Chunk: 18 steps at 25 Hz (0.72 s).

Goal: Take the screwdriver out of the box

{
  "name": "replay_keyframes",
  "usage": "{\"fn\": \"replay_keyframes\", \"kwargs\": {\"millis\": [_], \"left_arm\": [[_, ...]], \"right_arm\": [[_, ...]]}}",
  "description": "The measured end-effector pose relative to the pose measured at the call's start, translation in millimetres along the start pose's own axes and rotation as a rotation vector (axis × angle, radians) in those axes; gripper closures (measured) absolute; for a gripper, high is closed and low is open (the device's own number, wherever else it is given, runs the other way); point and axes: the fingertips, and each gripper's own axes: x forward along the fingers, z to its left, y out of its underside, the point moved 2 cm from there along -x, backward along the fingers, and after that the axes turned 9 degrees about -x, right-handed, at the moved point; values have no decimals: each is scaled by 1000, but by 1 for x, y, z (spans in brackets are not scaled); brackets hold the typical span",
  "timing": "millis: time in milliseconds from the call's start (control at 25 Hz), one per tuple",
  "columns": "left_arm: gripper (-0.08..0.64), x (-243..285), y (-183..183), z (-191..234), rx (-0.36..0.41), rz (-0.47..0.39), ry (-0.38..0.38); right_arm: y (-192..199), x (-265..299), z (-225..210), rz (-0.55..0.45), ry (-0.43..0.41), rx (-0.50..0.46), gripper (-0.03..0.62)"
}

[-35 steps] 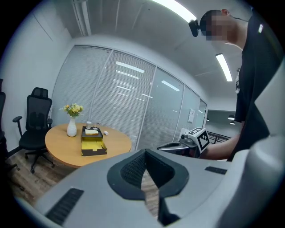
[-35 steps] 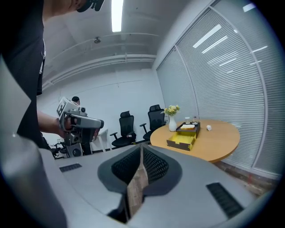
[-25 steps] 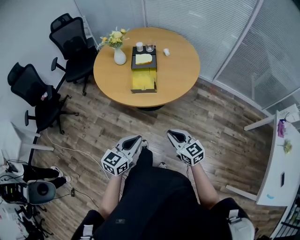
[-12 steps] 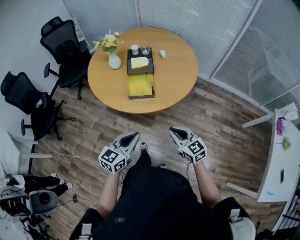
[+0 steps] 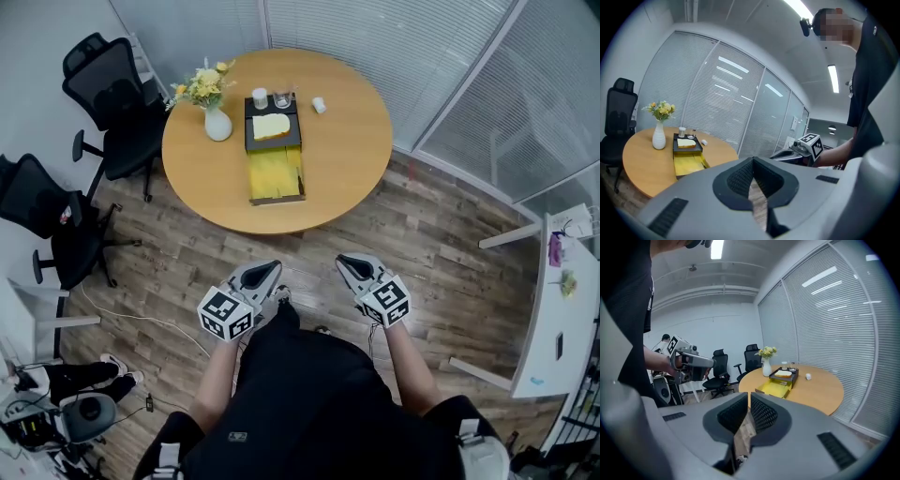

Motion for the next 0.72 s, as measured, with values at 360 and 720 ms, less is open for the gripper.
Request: {"fn": "replay_keyframes", "kwargs": {"millis": [360, 720], "left_arm": [[554, 24, -16, 34, -8, 21, 50], [554, 37, -28, 75, -35, 29, 82]], "right_arm": [[2, 24, -18, 24, 39, 29, 581], [2, 56, -35, 44, 84, 62, 581]]}}
